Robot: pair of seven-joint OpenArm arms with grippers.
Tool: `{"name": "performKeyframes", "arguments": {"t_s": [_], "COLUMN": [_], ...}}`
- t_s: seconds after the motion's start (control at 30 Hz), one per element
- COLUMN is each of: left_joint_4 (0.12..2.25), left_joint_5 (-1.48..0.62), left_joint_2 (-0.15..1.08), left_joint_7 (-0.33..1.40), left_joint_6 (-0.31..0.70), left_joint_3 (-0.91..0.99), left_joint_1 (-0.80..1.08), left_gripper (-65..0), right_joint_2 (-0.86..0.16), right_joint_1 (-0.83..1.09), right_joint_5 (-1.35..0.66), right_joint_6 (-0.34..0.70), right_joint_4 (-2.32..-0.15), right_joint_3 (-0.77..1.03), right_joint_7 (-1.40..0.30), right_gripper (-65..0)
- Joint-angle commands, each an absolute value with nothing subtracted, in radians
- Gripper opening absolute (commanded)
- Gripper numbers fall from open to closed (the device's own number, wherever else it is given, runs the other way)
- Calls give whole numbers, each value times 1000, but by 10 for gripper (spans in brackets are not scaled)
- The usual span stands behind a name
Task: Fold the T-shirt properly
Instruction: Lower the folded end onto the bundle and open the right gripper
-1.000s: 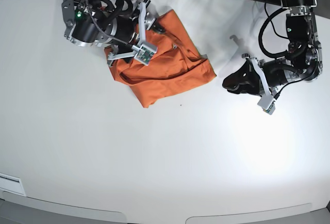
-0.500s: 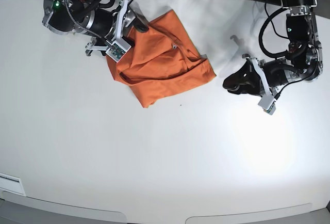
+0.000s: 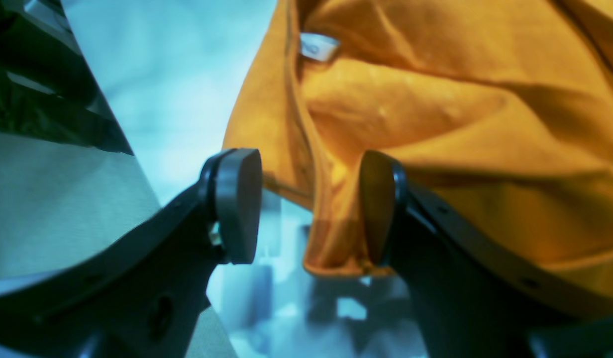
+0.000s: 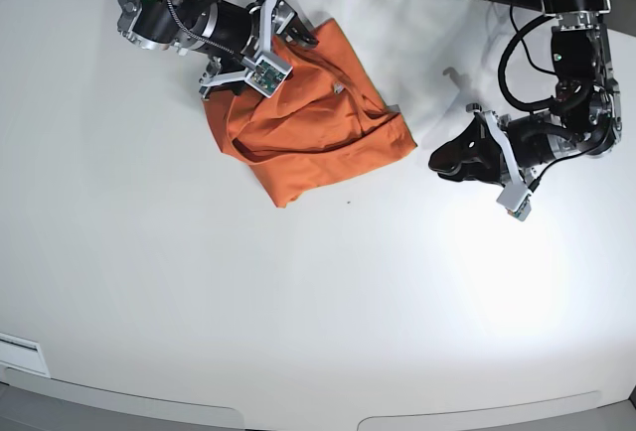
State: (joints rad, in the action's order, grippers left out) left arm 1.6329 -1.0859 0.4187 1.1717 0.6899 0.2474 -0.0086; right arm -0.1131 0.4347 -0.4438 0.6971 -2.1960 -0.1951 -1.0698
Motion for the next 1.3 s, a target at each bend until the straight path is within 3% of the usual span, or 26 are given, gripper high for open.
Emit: {"name": "performKeyframes", "arguments": {"t_s": [0.0,0.13,0.27,0.47,0.67,1.27], "left_joint_4": [1649,1649,1649,1649,1649,1649], "left_joint_5": [-1116,-1117,-1117,-1118,-1120,-1120], "left_joint_2": [435,435,435,435,435,435], "left_joint_7": [1153,1153,1152,1153,1152,1144], "left_joint_6": [698,698,698,698,698,698], "left_joint_3": [253,253,253,253,253,253], "left_joint_1": [-25,-25,-25,-25,-25,-26], "left_gripper": [-498,-498,-498,-498,-498,-498], "right_joint_2": [-114,-114,-114,-114,-114,-113], "right_joint_1": [432,431,432,432,432,435], "right_joint_5": [-427,-356,-356,-363,-367,-796], "right_joint_6": [698,683,669,670,683,698], "right_joint_4": [-2196,-2120,-2097,-2144,-2256,-2301], "right_joint_3": [-197,-197,-197,-197,-197,-197], "right_joint_7": [-1036,-998,-1009,-1010,-1021,-1069], "right_gripper": [-323,-349,-515,-520,-650,-650]}}
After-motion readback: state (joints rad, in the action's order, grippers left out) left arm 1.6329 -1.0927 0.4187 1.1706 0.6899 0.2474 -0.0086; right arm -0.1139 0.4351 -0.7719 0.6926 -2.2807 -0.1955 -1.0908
